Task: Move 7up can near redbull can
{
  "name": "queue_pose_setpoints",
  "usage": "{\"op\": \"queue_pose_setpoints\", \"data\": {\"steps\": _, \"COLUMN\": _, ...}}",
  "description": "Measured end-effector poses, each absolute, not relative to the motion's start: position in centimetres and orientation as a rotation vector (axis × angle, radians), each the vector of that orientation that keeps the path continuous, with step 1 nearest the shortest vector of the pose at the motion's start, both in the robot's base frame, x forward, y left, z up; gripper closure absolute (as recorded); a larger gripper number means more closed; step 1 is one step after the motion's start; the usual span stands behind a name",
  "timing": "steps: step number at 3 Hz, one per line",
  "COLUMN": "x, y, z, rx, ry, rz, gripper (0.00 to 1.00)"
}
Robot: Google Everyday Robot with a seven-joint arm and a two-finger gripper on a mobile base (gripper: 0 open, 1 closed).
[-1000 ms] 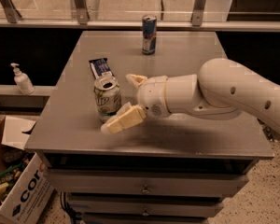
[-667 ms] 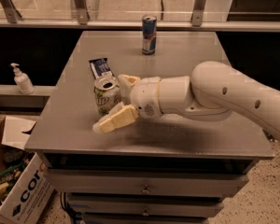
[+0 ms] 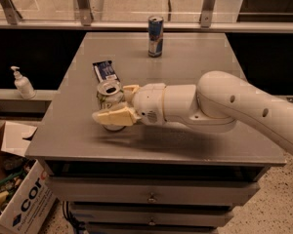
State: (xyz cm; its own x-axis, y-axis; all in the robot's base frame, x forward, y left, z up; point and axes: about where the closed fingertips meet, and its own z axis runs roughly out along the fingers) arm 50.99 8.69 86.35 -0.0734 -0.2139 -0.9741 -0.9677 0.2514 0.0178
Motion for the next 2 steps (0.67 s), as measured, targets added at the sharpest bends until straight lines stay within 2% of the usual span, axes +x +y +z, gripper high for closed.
{"op": "queue_pose_setpoints", "data": {"steps": 2, "x": 54.3, "y": 1.6, "z": 87.8, "rx": -0.999, "ry": 1.56, "rz": 0.833, "gripper": 0.87}}
